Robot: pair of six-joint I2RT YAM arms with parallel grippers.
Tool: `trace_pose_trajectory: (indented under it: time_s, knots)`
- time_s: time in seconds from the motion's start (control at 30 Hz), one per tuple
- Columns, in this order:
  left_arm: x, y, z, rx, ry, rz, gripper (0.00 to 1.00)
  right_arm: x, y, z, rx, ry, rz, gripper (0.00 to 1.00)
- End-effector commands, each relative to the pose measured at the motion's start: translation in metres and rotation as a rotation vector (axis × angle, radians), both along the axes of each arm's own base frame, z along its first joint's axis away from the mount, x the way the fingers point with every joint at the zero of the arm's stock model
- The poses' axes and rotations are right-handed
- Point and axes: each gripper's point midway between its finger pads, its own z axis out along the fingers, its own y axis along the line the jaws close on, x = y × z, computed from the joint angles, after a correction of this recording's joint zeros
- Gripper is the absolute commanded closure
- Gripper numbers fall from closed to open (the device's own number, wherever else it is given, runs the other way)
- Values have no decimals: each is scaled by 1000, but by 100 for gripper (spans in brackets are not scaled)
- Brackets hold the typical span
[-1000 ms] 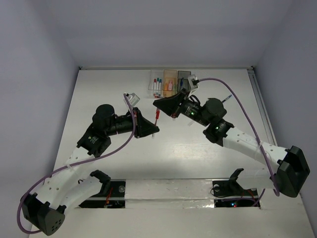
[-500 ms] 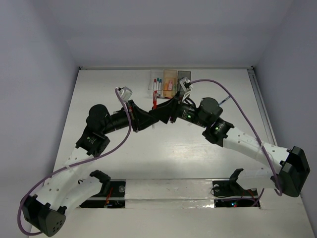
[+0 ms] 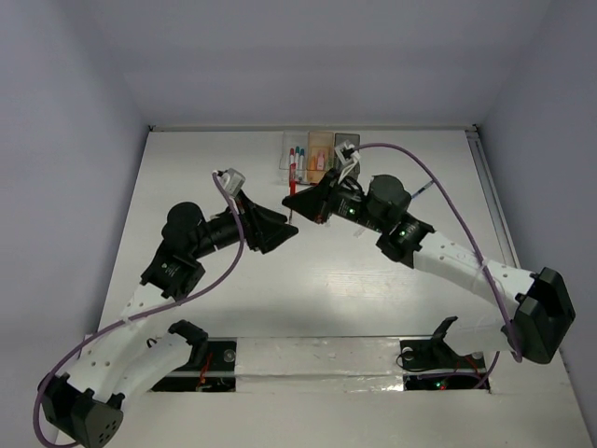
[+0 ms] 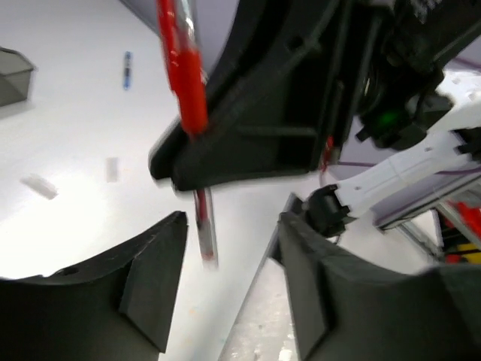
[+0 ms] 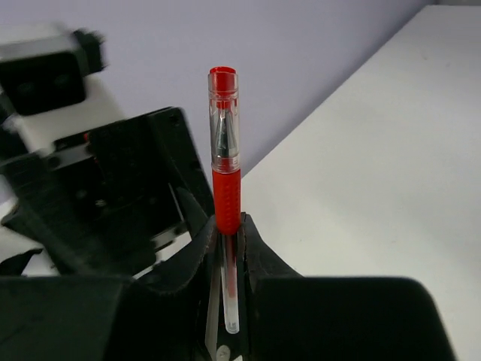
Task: Sort the stationery into containers
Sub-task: Place the pen in the storage box.
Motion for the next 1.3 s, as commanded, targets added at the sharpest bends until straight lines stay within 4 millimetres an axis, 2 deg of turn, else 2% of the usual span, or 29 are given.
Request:
trace_pose_trajectory:
  time_s: [0.0,0.03,0.07,0.2,0.23,0.27,0.3,0.33,0.37,0.4,0.43,0.5,0.53,0.57,0.63,0.67,0.7,0.77,0.8,0.87,0.9,0.97,1.0,1.03,1.1,1.17,1.27]
  knots:
    - [4,12,3,30,-59,81,43,50,-23,15,3,-20,-129,100]
    - [4,15,-5,61,-39,94,36,59,-28,14,-5,-17,-148,100]
    - [5,19,-3,72,-50,120,27,77,-41,17,-11,-17,-191,100]
    - [7,35,-13,153,-66,194,19,124,-62,1,-70,16,-272,100]
    - [7,38,-18,179,-59,208,18,148,-73,-18,-103,51,-313,100]
    - [11,45,-19,200,-84,246,15,160,-78,-31,-134,78,-327,100]
    - [12,48,-22,214,-86,263,15,176,-84,-28,-152,64,-370,100]
    - [14,51,-24,228,-91,279,14,200,-94,-53,-194,107,-413,100]
    - [18,56,-28,247,-94,317,10,210,-100,-67,-232,141,-425,100]
    - [20,58,-38,263,-83,328,2,224,-103,-60,-240,123,-443,100]
    - [21,60,-40,262,-89,341,1,241,-111,-89,-294,181,-471,100]
    - [25,63,-49,292,-74,357,1,261,-121,-105,-362,189,-524,100]
    - [27,65,-51,307,-68,368,1,271,-120,-94,-363,168,-536,100]
    - [29,67,-53,319,-62,384,1,282,-124,-115,-402,201,-551,100]
    - [34,73,-54,332,-61,428,1,294,-131,-127,-452,219,-574,100]
    - [35,75,-53,337,-61,441,1,302,-136,-123,-457,218,-588,100]
    - [35,76,-53,335,-60,443,1,311,-141,-138,-486,236,-601,100]
    - [34,76,-53,335,-65,442,1,317,-142,-142,-511,247,-608,100]
    - [34,76,-53,335,-65,442,1,324,-150,-154,-535,263,-627,100]
    - [34,76,-53,334,-62,442,1,327,-151,-164,-562,276,-631,100]
    - [34,75,-53,333,-62,438,1,333,-157,-164,-563,276,-645,100]
    - [34,74,-53,334,-64,434,1,337,-162,-180,-591,303,-648,100]
    - [34,74,-53,334,-64,433,1,341,-163,-180,-596,298,-656,100]
    - [34,74,-53,333,-65,431,1,342,-162,-189,-606,313,-650,100]
    - [34,74,-53,334,-64,431,1,347,-161,-190,-610,311,-647,100]
    - [34,74,-53,333,-65,433,1,348,-160,-203,-627,334,-640,100]
    - [35,75,-52,334,-68,439,1,350,-159,-208,-633,345,-634,100]
